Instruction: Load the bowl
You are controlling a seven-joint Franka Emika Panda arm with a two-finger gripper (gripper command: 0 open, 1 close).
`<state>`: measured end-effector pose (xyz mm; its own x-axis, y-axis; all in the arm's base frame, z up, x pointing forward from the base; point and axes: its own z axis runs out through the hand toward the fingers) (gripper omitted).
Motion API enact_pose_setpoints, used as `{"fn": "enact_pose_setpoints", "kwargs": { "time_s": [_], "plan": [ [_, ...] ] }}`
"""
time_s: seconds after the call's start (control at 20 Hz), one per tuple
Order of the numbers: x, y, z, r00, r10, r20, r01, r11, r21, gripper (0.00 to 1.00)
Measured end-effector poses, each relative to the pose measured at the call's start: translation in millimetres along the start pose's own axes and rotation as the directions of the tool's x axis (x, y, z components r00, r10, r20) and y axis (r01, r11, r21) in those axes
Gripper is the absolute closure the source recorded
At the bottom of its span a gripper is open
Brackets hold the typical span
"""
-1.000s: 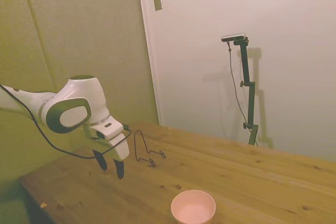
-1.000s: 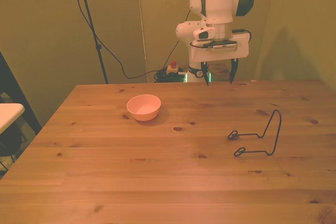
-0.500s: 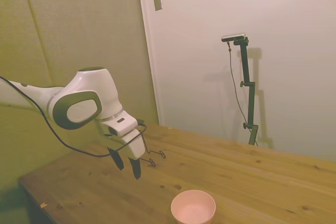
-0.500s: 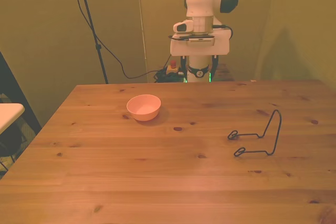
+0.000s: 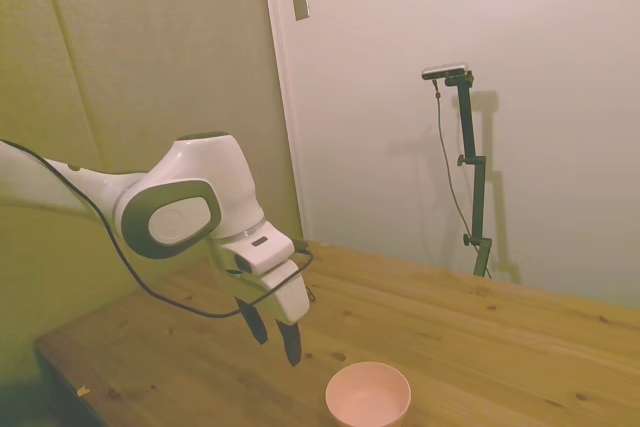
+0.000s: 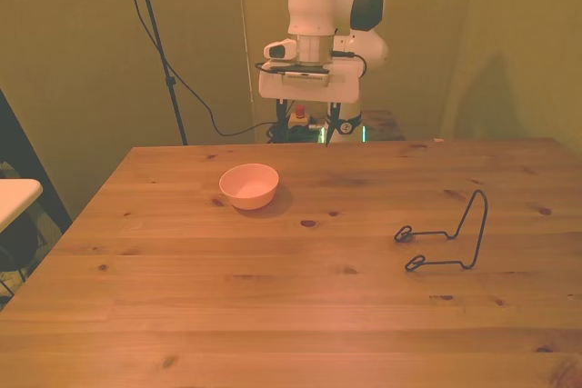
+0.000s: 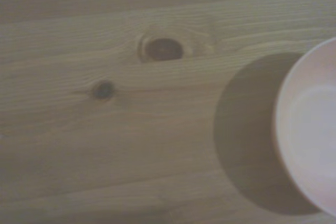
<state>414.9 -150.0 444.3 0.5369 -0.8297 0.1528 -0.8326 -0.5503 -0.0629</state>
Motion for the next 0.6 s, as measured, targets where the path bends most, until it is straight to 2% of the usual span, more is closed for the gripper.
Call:
{"fn": "enact_pose_setpoints", "kwargs": {
  "time_s": [0.6],
  "plan": [
    [52, -1, 55, 0.999, 0.052, -0.01, -0.053, 0.998, -0.036, 0.0]
  ]
}}
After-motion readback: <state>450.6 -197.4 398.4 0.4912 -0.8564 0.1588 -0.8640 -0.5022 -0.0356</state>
